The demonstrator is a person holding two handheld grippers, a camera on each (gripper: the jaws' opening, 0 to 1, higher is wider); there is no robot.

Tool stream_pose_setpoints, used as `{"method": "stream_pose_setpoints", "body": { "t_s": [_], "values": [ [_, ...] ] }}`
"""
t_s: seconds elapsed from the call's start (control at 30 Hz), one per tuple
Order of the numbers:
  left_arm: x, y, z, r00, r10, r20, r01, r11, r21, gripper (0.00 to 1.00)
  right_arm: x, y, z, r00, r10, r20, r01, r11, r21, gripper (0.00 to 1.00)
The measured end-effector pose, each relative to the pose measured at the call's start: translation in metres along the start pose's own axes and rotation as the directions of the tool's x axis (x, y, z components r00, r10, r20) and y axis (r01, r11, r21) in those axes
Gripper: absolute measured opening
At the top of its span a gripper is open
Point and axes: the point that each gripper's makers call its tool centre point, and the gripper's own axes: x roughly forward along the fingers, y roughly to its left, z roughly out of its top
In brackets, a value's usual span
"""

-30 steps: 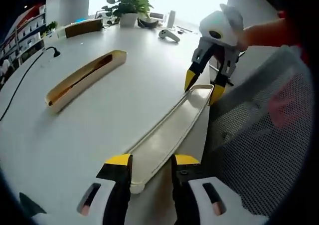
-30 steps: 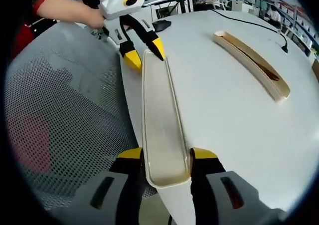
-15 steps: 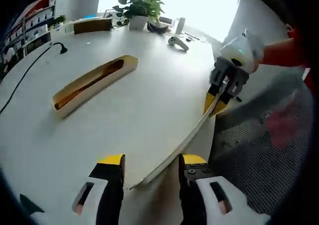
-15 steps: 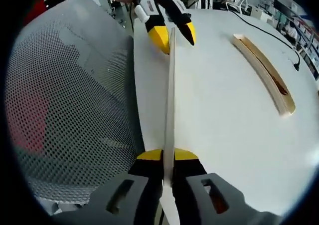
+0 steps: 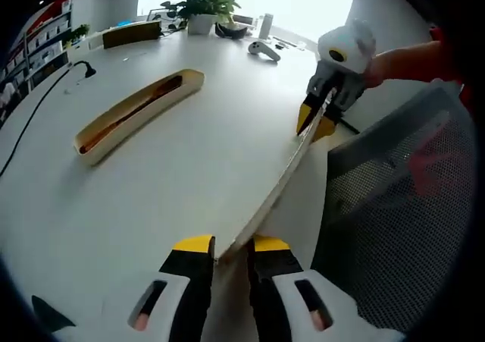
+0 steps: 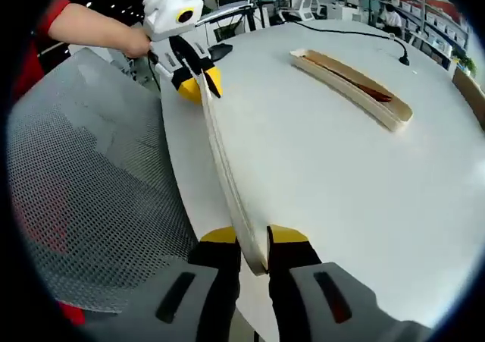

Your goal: Arrange the utensils inside the cutlery case until each visible utensil rests in its matching compartment.

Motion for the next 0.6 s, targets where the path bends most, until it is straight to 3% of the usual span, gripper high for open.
{"method": "stream_pose_setpoints", "body": {
  "t_s": [0.1, 0.17, 0.33, 0.4, 0.43, 0.47, 0.5, 0.57, 0.6],
  "values": [
    [0.002, 0.000, 0.002, 1.000, -0.005, 0.004, 0.005, 1.000, -0.006, 0.17, -0.002, 0.000, -0.001, 1.000, 0.000, 0.011, 0.000, 1.000, -0.031, 0.10],
    [0.005, 0.001, 0.003, 1.000, -0.008, 0.000, 0.008, 1.000, 0.015, 0.16, 0.000, 0.002, -0.001, 1.000, 0.012, 0.001, -0.012, 0.994, -0.110, 0.09],
    [0.002, -0.002, 0.003, 0.999, -0.054, -0.005, 0.054, 0.998, 0.022, 0.14, 0.000, 0.000, -0.002, 0.999, 0.046, 0.009, -0.044, 0.989, -0.141, 0.07],
    [0.001, -0.005, 0.002, 0.998, -0.063, -0.013, 0.063, 0.997, 0.036, 0.14, 0.001, 0.004, -0.005, 0.997, 0.073, -0.026, -0.077, 0.976, -0.203, 0.06],
    [0.000, -0.005, 0.003, 0.998, -0.060, -0.012, 0.060, 0.997, 0.041, 0.14, 0.000, 0.014, -0.007, 0.990, 0.122, -0.068, -0.133, 0.974, -0.185, 0.04],
    [-0.003, -0.001, 0.006, 0.999, -0.040, -0.002, 0.041, 0.998, 0.050, 0.15, 0.000, 0.019, -0.005, 0.986, 0.145, -0.079, -0.159, 0.961, -0.224, 0.03],
    [-0.004, 0.004, 0.008, 1.000, -0.020, 0.014, 0.020, 0.999, 0.045, 0.18, -0.001, 0.024, -0.001, 0.983, 0.168, -0.069, -0.181, 0.946, -0.267, 0.01],
    [-0.008, 0.010, 0.013, 0.999, -0.011, 0.046, 0.010, 1.000, 0.011, 0.21, -0.003, 0.029, 0.010, 0.981, 0.190, -0.024, -0.192, 0.966, -0.171, 0.01],
    [-0.011, 0.013, 0.012, 0.999, -0.014, 0.051, 0.015, 1.000, -0.014, 0.22, -0.005, 0.029, 0.019, 0.978, 0.208, 0.013, -0.198, 0.950, -0.242, 0.01]
  ]
}}
